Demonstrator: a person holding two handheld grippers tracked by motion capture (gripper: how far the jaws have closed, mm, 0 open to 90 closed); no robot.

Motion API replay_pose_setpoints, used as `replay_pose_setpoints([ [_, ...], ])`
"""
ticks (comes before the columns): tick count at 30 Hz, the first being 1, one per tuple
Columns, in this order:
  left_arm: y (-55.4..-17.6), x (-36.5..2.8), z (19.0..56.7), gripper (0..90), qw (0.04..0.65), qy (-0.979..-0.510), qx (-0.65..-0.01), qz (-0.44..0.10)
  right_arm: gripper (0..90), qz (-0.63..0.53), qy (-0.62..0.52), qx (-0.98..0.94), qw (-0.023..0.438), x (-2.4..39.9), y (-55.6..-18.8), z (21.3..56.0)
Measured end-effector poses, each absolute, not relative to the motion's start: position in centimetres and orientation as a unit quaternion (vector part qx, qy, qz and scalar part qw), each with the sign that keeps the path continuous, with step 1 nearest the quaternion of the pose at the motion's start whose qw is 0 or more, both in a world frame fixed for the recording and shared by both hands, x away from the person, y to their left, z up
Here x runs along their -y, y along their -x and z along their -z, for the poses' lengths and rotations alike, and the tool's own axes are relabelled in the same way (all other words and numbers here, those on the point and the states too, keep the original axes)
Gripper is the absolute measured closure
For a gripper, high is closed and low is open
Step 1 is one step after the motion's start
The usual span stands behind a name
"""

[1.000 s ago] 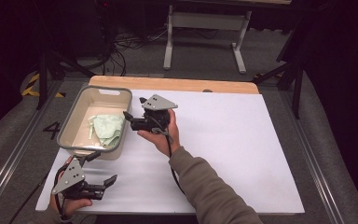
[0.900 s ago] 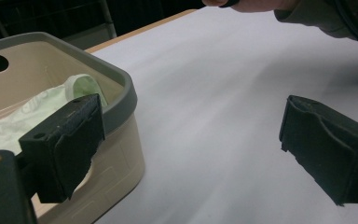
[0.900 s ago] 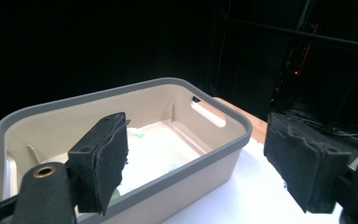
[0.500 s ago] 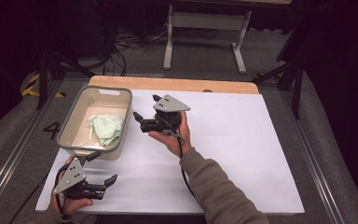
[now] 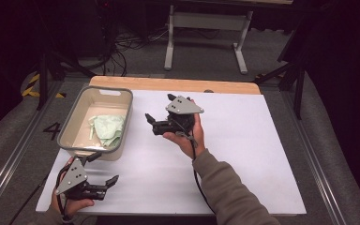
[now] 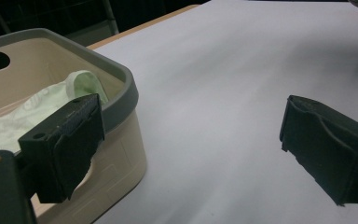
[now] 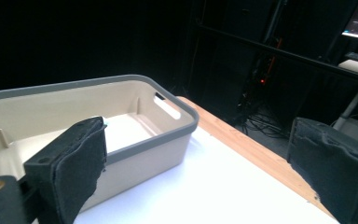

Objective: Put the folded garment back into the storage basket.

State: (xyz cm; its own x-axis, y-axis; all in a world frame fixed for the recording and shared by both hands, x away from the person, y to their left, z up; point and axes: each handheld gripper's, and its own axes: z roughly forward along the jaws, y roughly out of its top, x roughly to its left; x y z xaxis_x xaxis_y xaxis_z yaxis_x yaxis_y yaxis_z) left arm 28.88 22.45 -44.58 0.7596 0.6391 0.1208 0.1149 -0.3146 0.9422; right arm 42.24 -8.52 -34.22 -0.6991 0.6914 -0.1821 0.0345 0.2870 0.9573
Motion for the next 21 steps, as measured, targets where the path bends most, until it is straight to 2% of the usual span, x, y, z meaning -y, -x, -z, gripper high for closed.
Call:
replay_pose_setpoints([
  [21,-28.9,-22.4,44.7,7.1,0.531,-0.774,-0.244,-0.244,6.4,-0.534,-0.257,-0.736,0.328,11.4,-41.9,33.7],
])
